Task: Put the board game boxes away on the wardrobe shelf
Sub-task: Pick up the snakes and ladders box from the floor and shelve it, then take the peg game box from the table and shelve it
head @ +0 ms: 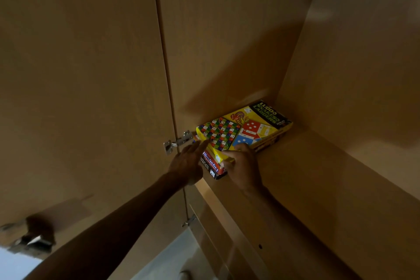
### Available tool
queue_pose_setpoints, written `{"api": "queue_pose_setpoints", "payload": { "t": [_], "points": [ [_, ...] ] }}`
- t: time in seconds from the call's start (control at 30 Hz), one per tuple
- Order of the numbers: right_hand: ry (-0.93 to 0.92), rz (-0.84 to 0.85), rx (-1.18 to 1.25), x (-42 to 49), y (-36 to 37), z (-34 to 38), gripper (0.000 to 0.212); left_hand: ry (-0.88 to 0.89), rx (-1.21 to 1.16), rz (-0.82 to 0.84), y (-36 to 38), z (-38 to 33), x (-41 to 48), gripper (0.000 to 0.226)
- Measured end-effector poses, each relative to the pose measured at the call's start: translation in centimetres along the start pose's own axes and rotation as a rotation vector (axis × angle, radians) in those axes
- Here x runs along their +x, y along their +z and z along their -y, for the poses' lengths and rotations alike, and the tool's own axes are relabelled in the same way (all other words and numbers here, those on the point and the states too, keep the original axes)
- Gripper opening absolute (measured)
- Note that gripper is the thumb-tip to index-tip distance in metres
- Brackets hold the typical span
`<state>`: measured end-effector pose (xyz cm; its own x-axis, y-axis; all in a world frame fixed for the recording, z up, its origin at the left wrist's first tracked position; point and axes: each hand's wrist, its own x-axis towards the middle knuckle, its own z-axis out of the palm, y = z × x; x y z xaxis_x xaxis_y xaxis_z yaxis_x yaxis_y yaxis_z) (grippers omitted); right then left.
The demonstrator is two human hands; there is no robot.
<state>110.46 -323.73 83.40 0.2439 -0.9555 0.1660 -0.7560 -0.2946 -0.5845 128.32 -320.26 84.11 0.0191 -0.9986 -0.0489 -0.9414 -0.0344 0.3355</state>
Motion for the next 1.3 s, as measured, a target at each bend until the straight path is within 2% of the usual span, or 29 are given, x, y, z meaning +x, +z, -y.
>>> {"api": "queue_pose_setpoints", "payload": {
  "t": [0.17, 0.37, 0.43, 0.57, 0.77, 1.0, 1.3],
  "points": [
    [-0.013, 0.049, 0.056, -1.2, -0.3, -0.2, 0.038, -0.023, -0.043, -0.047, 0.2, -0.5, -1.4, 0.073],
    [-0.139, 0.042, 0.237, -6.7, 0.0, -1.1, 0.033, -0.205, -0.442, -0.179, 2.5, -0.9, -8.0, 0.047],
    [-0.106, 0.072, 0.298, -8.5, 0.6, -1.0, 0.034, -0.273, -0.579, -0.216, 3.4, -0.4, -10.7, 0.041],
    [-0.098, 0.271, 0.338, -12.6, 2.6, 0.5, 0.031, -0.438, -0.722, -0.317, 5.0, 0.3, -18.2, 0.033],
    [-0.135, 0.573, 0.375, -19.5, 6.8, 5.5, 0.032, -0.724, -0.825, -0.471, 6.8, 2.7, -31.0, 0.033],
    [-0.269, 0.873, 0.339, -28.7, 13.7, 14.7, 0.029, -0.954, -0.872, -0.585, 7.3, 7.4, -45.6, 0.032],
    [-0.568, 1.283, 0.267, -46.7, 22.8, 29.4, 0.031, -1.306, -0.870, -0.872, 8.2, 12.2, -69.0, 0.030]
  ]
}}
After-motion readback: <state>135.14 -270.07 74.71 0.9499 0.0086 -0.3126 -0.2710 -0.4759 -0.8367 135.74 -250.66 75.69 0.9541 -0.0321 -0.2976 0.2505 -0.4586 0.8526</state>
